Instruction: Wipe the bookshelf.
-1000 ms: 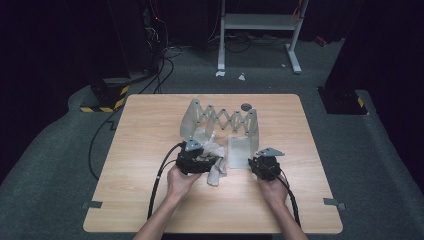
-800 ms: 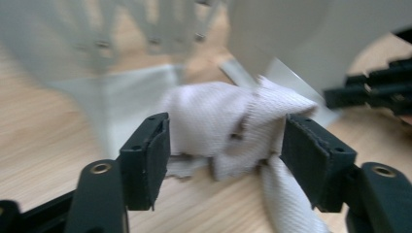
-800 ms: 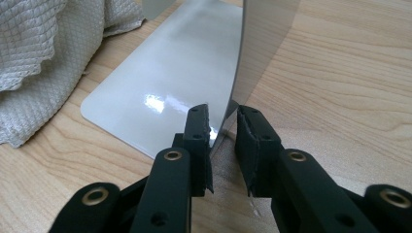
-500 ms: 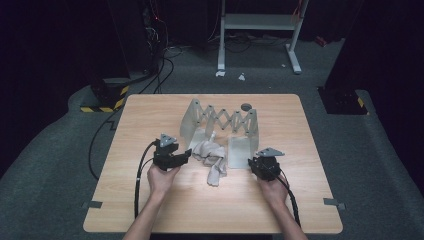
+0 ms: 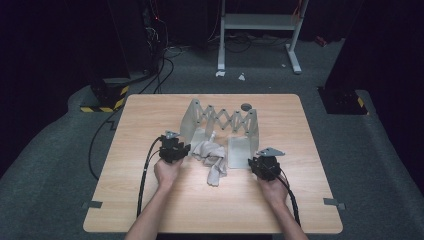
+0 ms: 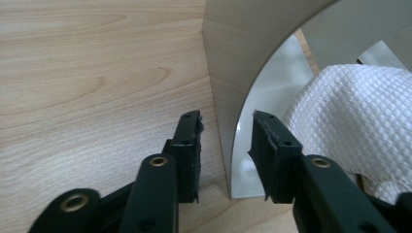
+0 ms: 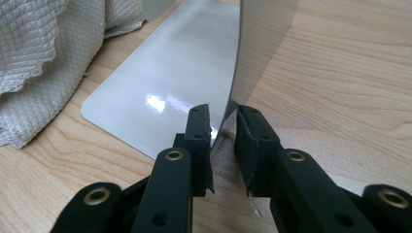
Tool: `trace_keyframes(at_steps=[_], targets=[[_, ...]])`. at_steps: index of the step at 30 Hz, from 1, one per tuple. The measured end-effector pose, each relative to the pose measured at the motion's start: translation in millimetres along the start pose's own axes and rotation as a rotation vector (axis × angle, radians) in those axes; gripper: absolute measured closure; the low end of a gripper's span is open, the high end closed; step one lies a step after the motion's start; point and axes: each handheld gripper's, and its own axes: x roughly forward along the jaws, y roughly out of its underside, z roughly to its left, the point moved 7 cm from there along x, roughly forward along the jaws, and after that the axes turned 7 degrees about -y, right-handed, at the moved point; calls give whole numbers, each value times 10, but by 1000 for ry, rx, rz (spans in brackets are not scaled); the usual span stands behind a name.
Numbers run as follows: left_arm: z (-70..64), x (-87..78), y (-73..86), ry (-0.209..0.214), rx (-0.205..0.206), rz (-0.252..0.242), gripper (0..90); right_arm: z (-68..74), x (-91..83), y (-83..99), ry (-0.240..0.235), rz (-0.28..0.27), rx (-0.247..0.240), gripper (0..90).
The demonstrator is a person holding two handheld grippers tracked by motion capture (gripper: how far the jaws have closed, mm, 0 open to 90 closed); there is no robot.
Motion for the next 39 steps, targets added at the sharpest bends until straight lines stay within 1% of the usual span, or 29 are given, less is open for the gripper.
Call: trace_keyframes(at_steps=[2,5,8,16,19,21,31,32,35,37,38,39], targets=[[-6,16,-1,10,-5,-10,722,1,0,0,0,1,1,759],[-13,24,-2,7,-5,-12,821,2,0,0,3,1,-6,759],[-14,29,10,3,5,-6,861,1,1,0,2,0,-4,759],[-25,11,25,-11,18,-3,873,2,0,0,4,1,-7,759],[-26,-29,62,-12,27,-3,874,2,0,0,3,1,-6,760],[-30,-55,90,-14,24,-6,874,1,1,0,3,0,-5,761],[-69,-187,207,-42,26,-7,877,1,2,-1,0,1,-3,764],[-77,-200,220,-45,23,-6,877,0,2,-1,0,1,-1,757],[-85,-222,250,-53,22,-16,878,23,4,1,6,4,-15,645],[-82,-215,245,-52,27,-21,875,42,2,5,4,6,-18,603],[-76,-209,247,-49,32,-24,872,50,-7,3,3,-7,-13,599],[-70,-202,250,-45,32,-25,869,52,-32,-7,11,-28,-20,599]])
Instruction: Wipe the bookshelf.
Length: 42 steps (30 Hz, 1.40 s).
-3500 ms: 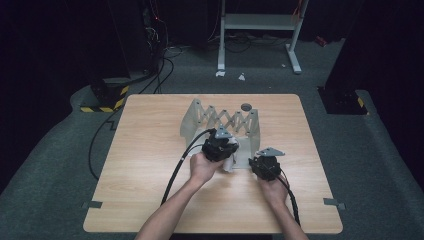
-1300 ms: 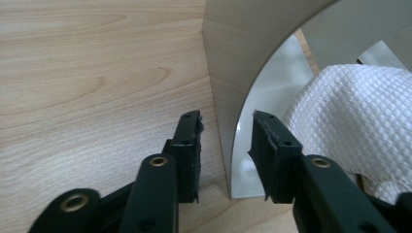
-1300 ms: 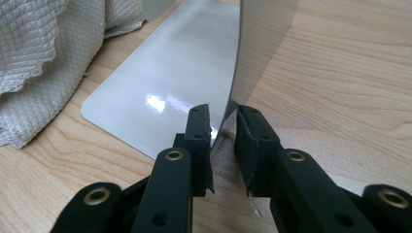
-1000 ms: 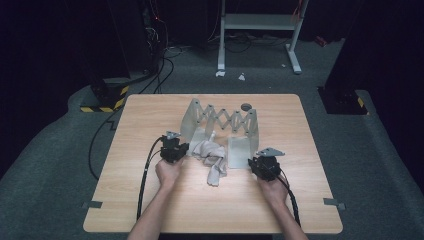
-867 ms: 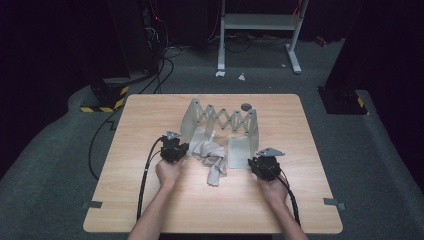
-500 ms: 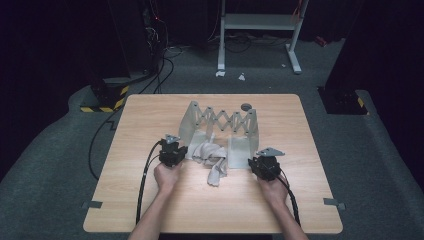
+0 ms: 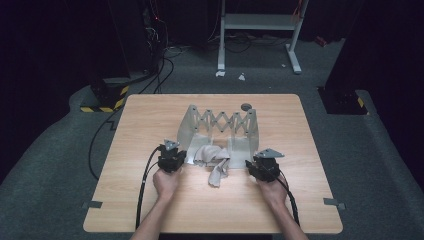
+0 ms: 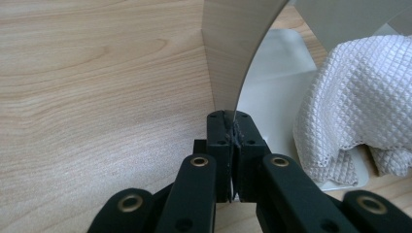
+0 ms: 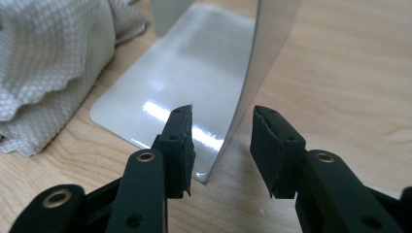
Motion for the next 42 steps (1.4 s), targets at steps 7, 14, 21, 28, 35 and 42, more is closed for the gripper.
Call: trace_keyframes(at_steps=[7,14,21,28,35,42], targets=[[-10,56,49,9,18,1,813,138,-256,-101,-48,-69,-26,548],[-15,60,45,-15,21,-4,699,507,-300,-200,-169,-93,-33,524],[27,66,36,-27,2,-3,609,768,-106,-358,-215,-43,-84,468],[23,65,36,-31,6,-2,606,887,85,-518,-180,-62,-111,417],[25,65,36,-23,2,-3,598,877,396,-472,-150,-4,-108,413],[-1,69,36,-20,14,-5,565,880,564,-315,-128,75,-136,555]])
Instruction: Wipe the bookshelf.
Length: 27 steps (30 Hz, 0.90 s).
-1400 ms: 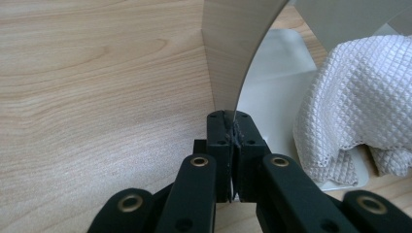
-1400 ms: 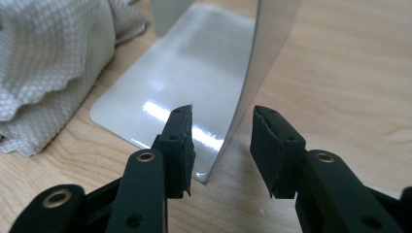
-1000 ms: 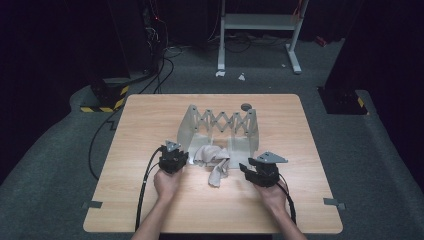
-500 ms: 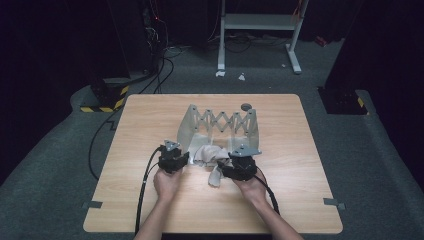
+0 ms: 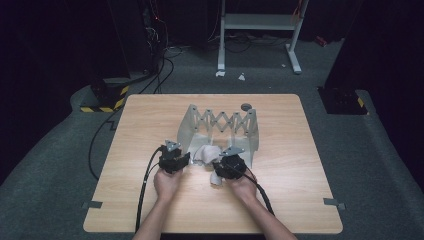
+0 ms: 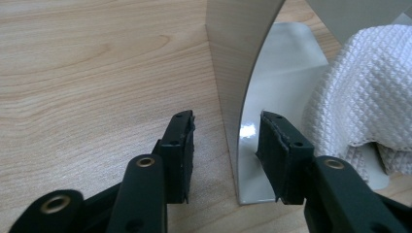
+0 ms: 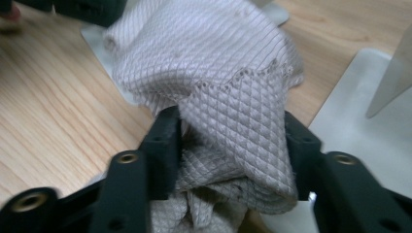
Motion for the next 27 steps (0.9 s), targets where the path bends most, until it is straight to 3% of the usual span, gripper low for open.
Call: trace_keyframes(at_steps=[3,6,9,13,18,22,27], targets=[[6,2,-2,-6,1,-2,558,25,-18,-1,-9,7,-17,722],[8,1,-1,-7,-4,0,532,33,-42,11,-18,5,-21,786],[22,-2,1,2,-9,3,515,31,-116,33,-28,0,-21,805],[36,-3,0,8,-27,2,519,-5,-359,55,-23,-36,-10,811],[41,-3,0,5,-38,2,539,-181,-677,124,30,-59,34,811],[47,-3,0,1,-40,2,534,-332,-805,205,52,-70,118,808],[48,-2,0,-4,-40,2,514,-396,-867,175,108,-75,126,809]])
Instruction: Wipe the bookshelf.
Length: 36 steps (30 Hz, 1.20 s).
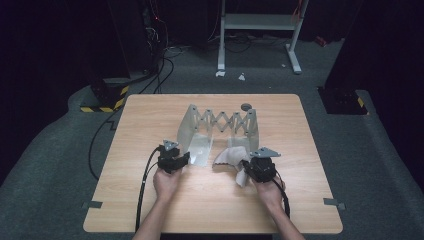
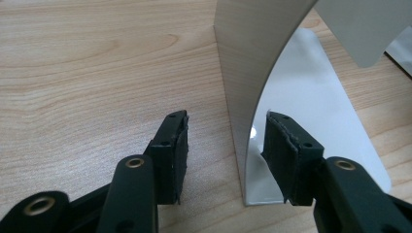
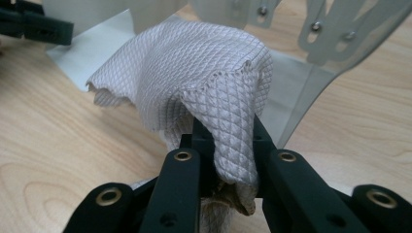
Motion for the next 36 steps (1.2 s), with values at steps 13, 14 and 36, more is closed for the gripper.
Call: trace_keyframes(at_steps=[13,14,36], targets=[[4,1,-2,1,-1,-1,530,-29,140,-225,68,-14,21,813],[5,1,-3,0,-2,-1,530,-47,154,-240,73,-10,21,813],[-15,7,-4,-34,35,2,850,39,193,-352,46,-33,35,814]])
